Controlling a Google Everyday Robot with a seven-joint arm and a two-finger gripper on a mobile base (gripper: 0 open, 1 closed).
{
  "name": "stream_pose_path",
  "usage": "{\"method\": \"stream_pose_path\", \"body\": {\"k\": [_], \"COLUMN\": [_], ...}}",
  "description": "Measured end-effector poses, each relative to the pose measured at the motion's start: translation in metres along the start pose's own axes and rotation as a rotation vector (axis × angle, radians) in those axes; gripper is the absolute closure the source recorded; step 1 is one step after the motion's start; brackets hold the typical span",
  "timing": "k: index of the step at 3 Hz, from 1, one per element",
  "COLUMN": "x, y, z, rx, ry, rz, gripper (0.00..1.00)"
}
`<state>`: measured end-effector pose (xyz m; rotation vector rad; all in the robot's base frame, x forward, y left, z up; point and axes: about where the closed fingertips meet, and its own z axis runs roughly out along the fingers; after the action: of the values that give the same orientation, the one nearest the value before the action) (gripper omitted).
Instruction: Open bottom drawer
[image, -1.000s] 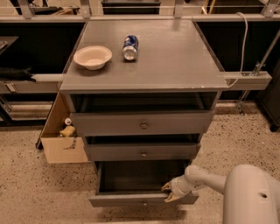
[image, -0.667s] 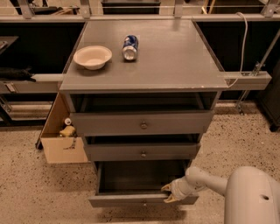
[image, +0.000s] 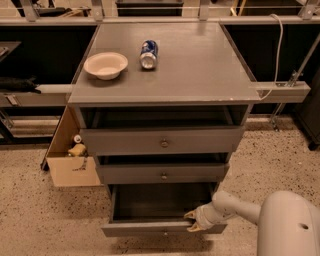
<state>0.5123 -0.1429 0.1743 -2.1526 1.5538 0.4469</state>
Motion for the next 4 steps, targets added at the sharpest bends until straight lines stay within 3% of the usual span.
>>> {"method": "stream_pose_path", "body": {"k": [3,4], "x": [0.0,-0.0001], "y": [0.0001,0.0001], "z": [0.0001,0.0001], "rx": [0.0,0.0], "ry": [0.0,0.0], "rz": [0.0,0.0], "gripper": [0.17,0.0]}}
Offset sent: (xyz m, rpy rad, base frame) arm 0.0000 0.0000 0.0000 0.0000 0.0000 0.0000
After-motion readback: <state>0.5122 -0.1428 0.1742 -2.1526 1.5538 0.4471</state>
